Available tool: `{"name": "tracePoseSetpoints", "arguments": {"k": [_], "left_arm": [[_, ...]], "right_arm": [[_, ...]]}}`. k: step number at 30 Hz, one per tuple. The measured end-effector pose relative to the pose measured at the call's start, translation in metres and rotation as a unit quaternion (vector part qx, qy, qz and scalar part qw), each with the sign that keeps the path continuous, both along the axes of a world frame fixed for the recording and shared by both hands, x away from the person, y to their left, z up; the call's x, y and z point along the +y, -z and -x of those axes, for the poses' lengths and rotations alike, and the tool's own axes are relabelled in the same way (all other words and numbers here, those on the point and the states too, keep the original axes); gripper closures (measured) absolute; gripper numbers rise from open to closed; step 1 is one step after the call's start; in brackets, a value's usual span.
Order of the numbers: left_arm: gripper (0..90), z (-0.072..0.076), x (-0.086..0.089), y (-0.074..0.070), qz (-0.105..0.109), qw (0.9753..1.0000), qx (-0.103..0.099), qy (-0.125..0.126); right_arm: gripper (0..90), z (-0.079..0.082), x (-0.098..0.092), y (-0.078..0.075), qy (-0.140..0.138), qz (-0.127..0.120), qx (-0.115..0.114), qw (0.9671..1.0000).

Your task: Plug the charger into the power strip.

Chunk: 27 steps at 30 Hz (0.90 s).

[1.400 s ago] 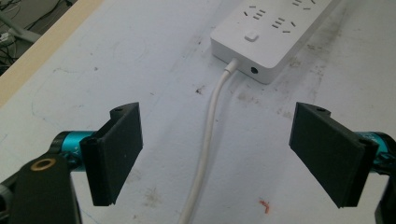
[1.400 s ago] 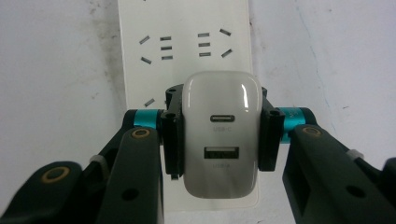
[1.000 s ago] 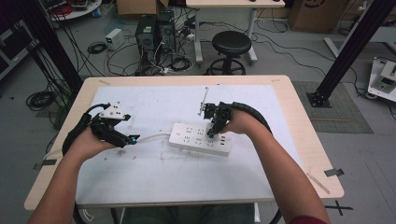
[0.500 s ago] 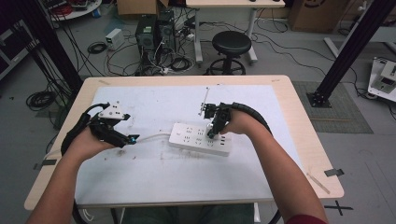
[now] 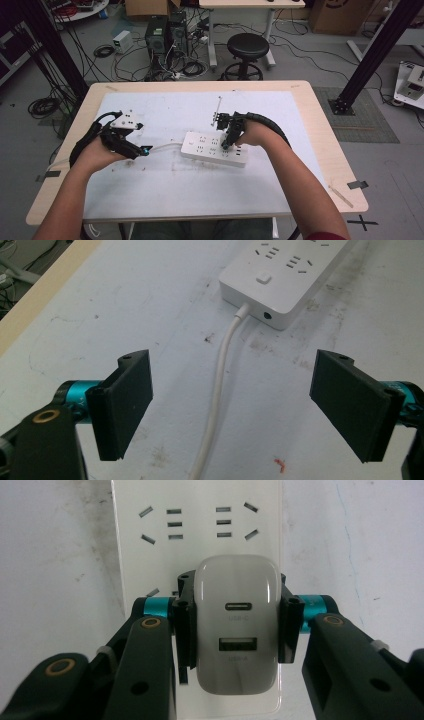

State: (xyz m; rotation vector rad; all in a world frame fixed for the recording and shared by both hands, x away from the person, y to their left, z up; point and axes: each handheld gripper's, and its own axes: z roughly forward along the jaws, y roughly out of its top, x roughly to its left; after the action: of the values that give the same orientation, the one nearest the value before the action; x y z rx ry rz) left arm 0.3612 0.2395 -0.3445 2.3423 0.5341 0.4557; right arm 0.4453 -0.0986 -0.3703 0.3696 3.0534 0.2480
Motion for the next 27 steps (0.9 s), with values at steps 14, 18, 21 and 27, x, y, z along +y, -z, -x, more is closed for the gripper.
{"name": "tracePoseSetpoints", "arguments": {"k": [14, 18, 21, 27], "left_arm": [[17.3, 0.0, 0.002, -0.001, 0.007, 1.0, 0.0, -0.004], [17.3, 0.001, 0.004, -0.002, 0.005, 1.0, -0.001, -0.002], [17.3, 0.001, 0.005, -0.003, 0.007, 1.0, -0.003, -0.003], [17.3, 0.001, 0.004, -0.003, 0.009, 0.9999, -0.009, -0.001]], "right_arm": [[63.0, -0.002, 0.0, 0.0, -0.008, 0.003, 0.002, 1.0], [42.9, -0.003, -0.003, -0.005, 0.015, -0.014, 0.01, 0.9998], [40.3, -0.002, -0.008, -0.012, 0.025, -0.042, 0.011, 0.9988], [32.9, 0.005, -0.023, -0.029, 0.042, -0.116, 0.007, 0.9924]]}}
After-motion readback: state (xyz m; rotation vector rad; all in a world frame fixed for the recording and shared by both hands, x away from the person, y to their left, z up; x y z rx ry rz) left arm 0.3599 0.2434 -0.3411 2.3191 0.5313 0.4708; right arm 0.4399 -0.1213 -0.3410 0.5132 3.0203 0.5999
